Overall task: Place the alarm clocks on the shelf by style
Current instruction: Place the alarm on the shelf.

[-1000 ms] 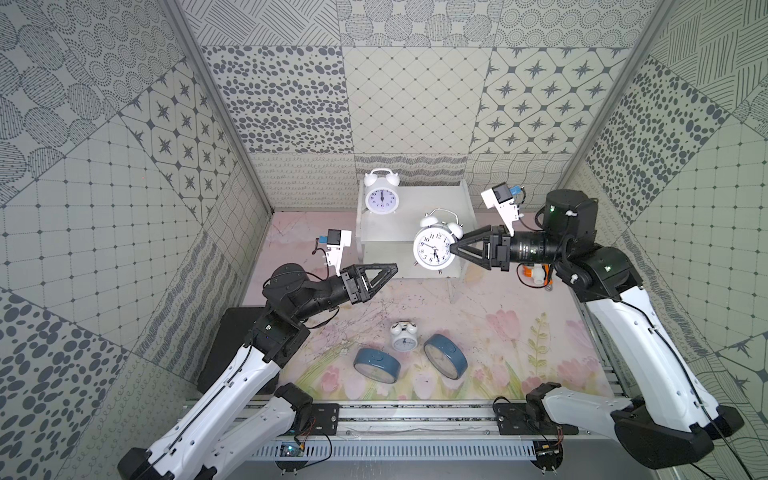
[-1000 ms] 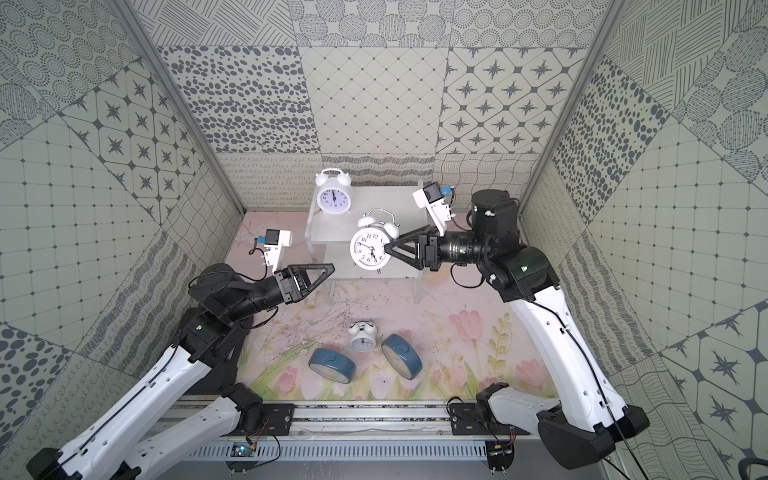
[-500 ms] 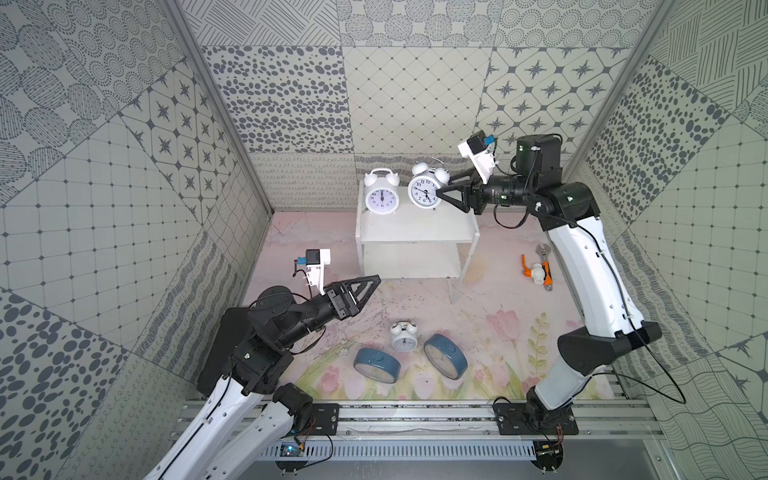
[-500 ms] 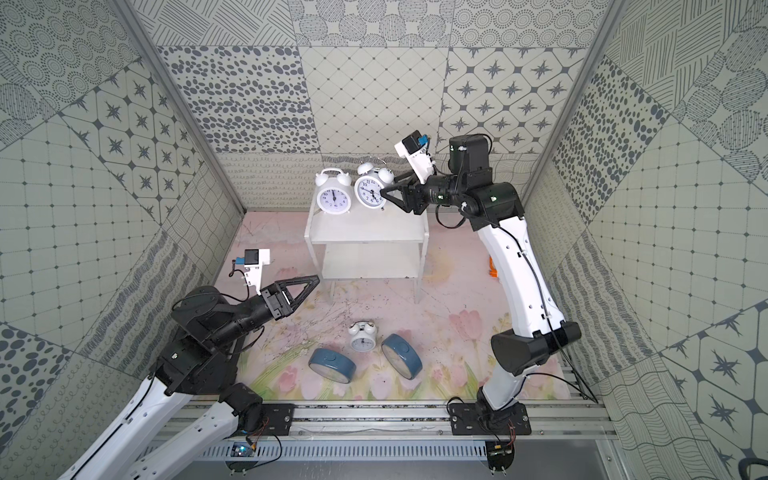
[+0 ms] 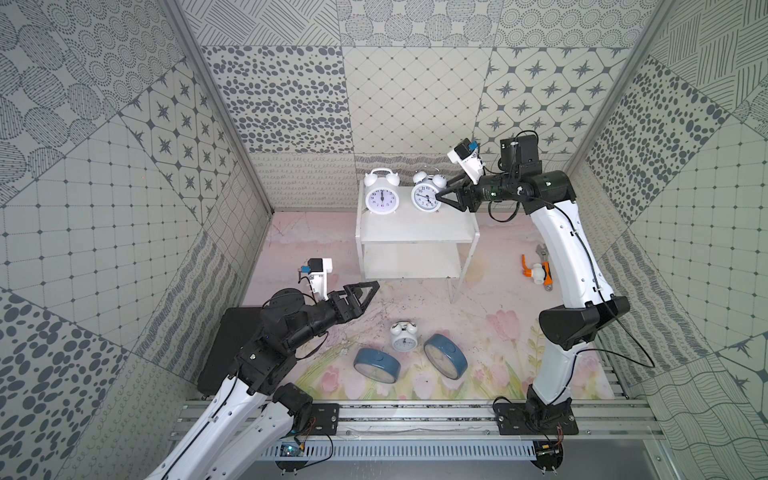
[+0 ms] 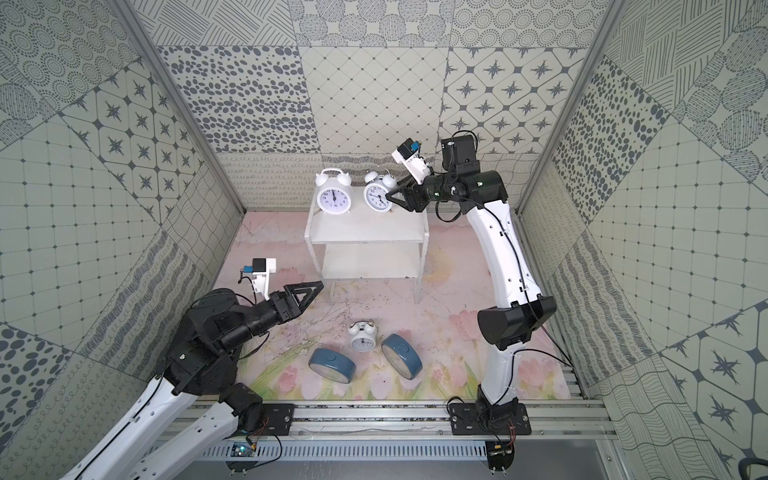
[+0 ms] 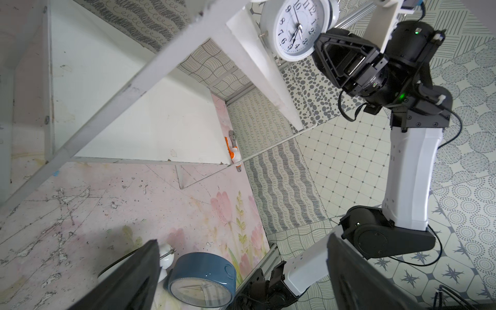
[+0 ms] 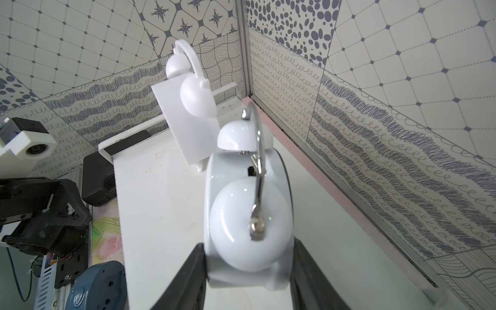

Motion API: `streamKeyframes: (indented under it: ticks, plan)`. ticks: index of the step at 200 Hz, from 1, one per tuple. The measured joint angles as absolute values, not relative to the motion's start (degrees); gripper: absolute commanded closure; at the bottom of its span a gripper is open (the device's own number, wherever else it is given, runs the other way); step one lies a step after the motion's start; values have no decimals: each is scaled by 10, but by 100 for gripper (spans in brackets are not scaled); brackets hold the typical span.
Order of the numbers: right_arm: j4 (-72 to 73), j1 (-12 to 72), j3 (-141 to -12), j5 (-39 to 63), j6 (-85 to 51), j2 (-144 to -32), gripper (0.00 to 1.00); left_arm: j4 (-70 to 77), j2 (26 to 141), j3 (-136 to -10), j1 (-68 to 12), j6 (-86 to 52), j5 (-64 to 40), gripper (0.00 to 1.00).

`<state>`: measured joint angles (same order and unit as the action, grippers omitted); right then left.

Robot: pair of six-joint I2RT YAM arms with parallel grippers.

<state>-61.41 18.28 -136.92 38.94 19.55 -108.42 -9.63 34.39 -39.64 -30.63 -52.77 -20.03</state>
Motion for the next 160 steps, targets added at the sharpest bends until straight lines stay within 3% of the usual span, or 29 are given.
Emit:
streamKeyframes:
  ticks: [49,70,94,160]
  plan:
    - [-586,178,-1279,386,202,-1023,53,-95,355,-387,-306,-528,-201,1]
    - [-578,176,-1256,383,203,-1006,34,-91,359,-383,-306,-528,-201,0]
    - [-564,175,-1249,380,201,-1001,22,-82,363,-379,-306,-528,-202,0]
    - [-542,175,-1204,349,206,-983,15,-74,364,-374,-304,-530,-203,0]
